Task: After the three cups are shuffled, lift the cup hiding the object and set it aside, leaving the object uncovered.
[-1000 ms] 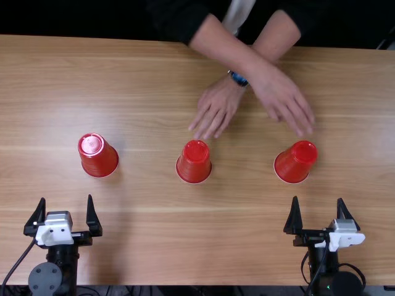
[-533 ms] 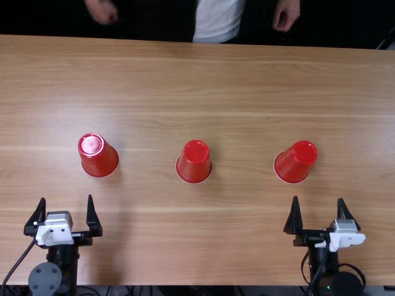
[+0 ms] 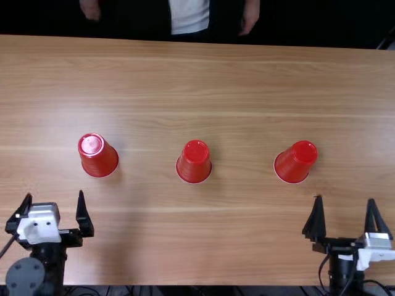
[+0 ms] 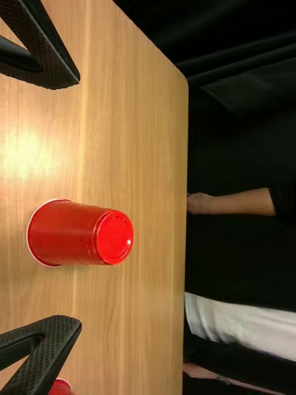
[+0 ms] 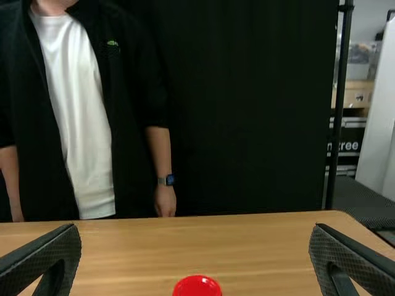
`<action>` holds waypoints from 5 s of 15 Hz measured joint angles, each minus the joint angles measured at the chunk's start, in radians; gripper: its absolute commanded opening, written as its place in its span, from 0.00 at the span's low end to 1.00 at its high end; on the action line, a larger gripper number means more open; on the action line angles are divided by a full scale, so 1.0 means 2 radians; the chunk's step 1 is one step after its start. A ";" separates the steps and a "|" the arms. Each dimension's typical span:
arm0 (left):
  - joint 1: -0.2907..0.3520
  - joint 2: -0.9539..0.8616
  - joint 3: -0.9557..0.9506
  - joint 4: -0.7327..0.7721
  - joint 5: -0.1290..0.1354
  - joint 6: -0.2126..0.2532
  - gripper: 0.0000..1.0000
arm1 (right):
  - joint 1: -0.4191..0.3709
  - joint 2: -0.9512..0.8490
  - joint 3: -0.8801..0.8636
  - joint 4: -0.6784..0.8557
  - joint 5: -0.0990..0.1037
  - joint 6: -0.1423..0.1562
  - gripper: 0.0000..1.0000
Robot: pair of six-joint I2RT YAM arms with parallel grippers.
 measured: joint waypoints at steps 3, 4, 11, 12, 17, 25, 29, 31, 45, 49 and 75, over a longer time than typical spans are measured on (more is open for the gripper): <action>-0.001 0.102 0.137 -0.124 -0.002 0.000 1.00 | 0.000 0.084 0.096 -0.083 0.000 -0.008 1.00; -0.003 0.131 0.176 -0.159 -0.003 -0.001 1.00 | 0.000 0.110 0.126 -0.117 0.000 -0.011 1.00; -0.003 0.316 0.417 -0.391 -0.003 -0.002 1.00 | 0.000 0.299 0.349 -0.376 0.002 -0.019 1.00; -0.003 0.345 0.448 -0.421 -0.003 -0.002 1.00 | 0.000 0.325 0.374 -0.409 0.002 -0.019 1.00; -0.003 0.444 0.529 -0.509 -0.003 -0.002 1.00 | 0.000 0.442 0.468 -0.527 0.002 -0.019 1.00; -0.003 0.490 0.532 -0.530 -0.003 -0.021 1.00 | 0.000 0.546 0.487 -0.521 0.003 -0.035 1.00; -0.003 0.495 0.532 -0.530 -0.003 -0.025 1.00 | 0.000 0.624 0.498 -0.454 0.003 -0.043 1.00; -0.003 0.499 0.532 -0.530 -0.002 -0.027 1.00 | 0.000 0.654 0.506 -0.443 0.003 -0.047 1.00; -0.003 0.499 0.532 -0.528 -0.001 -0.030 1.00 | 0.000 0.798 0.510 -0.411 -0.001 -0.048 1.00; -0.003 0.499 0.532 -0.525 -0.001 -0.031 1.00 | 0.000 0.822 0.510 -0.410 -0.011 -0.047 1.00; -0.003 0.499 0.505 -0.524 0.000 -0.034 1.00 | -0.004 0.685 0.527 -0.418 -0.017 -0.046 0.00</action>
